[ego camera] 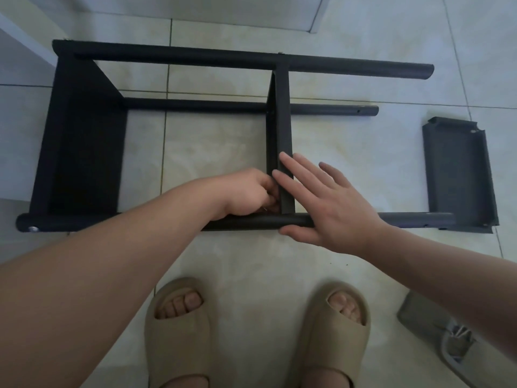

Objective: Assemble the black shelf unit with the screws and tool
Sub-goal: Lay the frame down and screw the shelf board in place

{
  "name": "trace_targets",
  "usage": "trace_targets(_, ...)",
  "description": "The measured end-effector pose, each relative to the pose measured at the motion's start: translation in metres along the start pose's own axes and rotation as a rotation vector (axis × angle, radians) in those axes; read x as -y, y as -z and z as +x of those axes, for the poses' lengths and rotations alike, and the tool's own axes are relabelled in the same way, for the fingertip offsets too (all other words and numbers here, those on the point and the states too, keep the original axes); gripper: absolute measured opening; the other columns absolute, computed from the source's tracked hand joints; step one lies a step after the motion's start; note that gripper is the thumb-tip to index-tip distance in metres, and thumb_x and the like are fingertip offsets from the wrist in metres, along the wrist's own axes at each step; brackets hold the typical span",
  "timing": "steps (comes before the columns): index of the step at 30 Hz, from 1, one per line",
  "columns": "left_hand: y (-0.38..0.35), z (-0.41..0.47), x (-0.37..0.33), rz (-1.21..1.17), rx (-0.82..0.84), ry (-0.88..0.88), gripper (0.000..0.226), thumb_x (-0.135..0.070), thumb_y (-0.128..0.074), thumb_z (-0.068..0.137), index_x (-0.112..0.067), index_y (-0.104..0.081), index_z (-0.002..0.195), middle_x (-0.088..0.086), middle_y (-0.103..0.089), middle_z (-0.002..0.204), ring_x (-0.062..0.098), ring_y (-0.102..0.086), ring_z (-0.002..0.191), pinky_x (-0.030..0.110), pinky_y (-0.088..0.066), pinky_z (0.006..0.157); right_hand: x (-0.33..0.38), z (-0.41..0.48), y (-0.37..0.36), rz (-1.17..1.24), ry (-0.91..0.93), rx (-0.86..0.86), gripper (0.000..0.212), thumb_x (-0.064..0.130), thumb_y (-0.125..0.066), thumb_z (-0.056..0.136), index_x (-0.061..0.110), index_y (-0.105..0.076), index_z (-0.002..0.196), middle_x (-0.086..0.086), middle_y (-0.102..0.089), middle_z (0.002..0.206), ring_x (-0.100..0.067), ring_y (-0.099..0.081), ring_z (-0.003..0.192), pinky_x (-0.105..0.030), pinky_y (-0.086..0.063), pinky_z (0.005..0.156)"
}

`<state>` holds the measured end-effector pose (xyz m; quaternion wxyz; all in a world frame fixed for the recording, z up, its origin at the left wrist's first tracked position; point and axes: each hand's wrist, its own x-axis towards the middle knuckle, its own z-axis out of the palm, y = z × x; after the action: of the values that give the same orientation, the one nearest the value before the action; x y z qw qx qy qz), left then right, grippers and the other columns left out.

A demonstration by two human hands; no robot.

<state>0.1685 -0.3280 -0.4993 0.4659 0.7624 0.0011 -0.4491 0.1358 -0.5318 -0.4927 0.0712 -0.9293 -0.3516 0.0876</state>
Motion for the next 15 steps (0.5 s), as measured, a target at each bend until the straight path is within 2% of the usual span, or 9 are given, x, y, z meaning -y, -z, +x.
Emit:
trace_targets(3,0.0007,-0.0003,0.0005,0.005,0.009,0.005,0.020,-0.001,-0.055,0.095,-0.006,-0.073,0.102,0.009,-0.076,0.097,0.027,-0.070,0.097,0.037,-0.054,0.092,-0.0015,0.0008,-0.0009,0.024,-0.001,0.036,0.087,0.071,-0.037,0.093,0.014,-0.029,0.159,-0.005,-0.012,0.169,-0.023,-0.012,0.156,-0.052,-0.023,0.123)
trace_targets(8,0.0025,0.0003,0.0029,-0.025,0.030,0.003,0.021,0.000,-0.054,0.096,-0.004,-0.073,0.102,0.009,-0.076,0.097,0.018,-0.069,0.085,0.030,-0.054,0.083,-0.0062,0.0021,0.0008,0.051,0.021,0.104,0.092,0.073,-0.035,0.093,0.015,-0.016,0.162,-0.003,0.001,0.170,-0.020,0.003,0.157,-0.052,-0.011,0.126)
trace_targets(11,0.0042,0.0006,0.0036,-0.035,0.054,-0.006,0.021,-0.001,-0.053,0.098,-0.005,-0.073,0.104,0.009,-0.076,0.099,0.016,-0.068,0.084,0.028,-0.054,0.083,-0.0074,0.0025,0.0006,0.009,0.036,0.073,0.090,0.072,-0.035,0.095,0.014,-0.020,0.161,-0.005,-0.003,0.170,-0.021,-0.001,0.157,-0.056,-0.009,0.125)
trace_targets(15,0.0079,-0.0008,0.0041,-0.029,0.075,-0.019,0.022,-0.004,-0.056,0.098,-0.016,-0.074,0.094,0.006,-0.076,0.097,0.015,-0.066,0.085,0.032,-0.052,0.088,-0.0099,0.0076,0.0012,-0.021,0.070,0.021,0.090,0.072,-0.038,0.094,0.009,-0.031,0.158,-0.010,-0.013,0.169,-0.024,-0.009,0.157,-0.060,-0.009,0.123)
